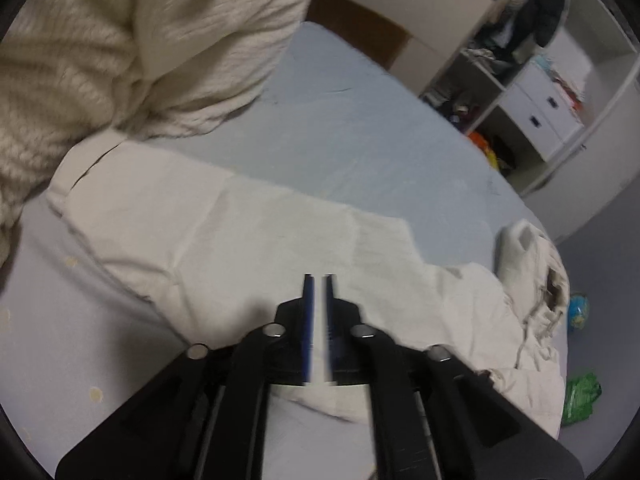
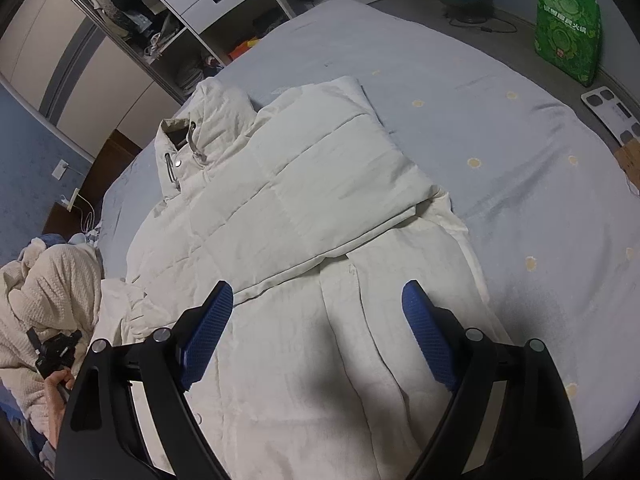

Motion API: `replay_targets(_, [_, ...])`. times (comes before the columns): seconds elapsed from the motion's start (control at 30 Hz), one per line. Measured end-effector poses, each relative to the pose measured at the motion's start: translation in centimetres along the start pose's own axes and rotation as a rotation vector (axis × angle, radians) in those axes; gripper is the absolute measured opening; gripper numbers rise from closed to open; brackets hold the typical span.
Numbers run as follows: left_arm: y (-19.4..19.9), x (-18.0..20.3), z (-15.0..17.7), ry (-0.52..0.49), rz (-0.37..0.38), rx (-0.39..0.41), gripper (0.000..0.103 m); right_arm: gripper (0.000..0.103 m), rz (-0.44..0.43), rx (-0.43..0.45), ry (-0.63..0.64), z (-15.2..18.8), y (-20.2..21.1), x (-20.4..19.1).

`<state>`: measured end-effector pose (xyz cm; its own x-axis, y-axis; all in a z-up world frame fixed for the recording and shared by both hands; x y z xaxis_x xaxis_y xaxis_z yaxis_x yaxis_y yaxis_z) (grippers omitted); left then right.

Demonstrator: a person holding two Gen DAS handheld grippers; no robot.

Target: Fold large clothes

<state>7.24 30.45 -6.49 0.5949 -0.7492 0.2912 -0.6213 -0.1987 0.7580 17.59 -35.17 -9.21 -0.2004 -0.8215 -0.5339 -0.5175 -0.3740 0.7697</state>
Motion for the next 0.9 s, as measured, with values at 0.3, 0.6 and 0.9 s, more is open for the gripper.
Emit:
replay_targets(0.3, [-1.6, -5.8, 2.0, 0.190, -0.062, -0.078, 0.060, 0.082, 0.010, -0.006, 0.008, 0.0, -0.3, -0.1])
replay_targets(0.6, [-4.2, -7.8, 2.8, 0.219, -0.049, -0.107, 0.051, 0.082, 0.036, -0.009, 0.015, 0.0, -0.6, -0.1])
replay_targets(0.9, [-4.2, -9.2, 3.3, 0.261, -0.128, -0.118, 0.035, 0.082, 0.055, -0.006, 0.021, 0.0, -0.8, -0.1])
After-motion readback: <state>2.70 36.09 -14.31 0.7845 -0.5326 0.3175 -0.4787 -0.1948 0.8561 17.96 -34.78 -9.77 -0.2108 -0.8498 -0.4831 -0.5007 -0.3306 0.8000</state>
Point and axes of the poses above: each gripper's, at about its wrist camera, not at the fingertips, and y roughly against the way its jaws point, x to its right, z to its underside, the point moved 6 cm from there along -y, roughly the way its jaws point, and after that the axes turned 11 degrees about -y, right-handed, at the moved point
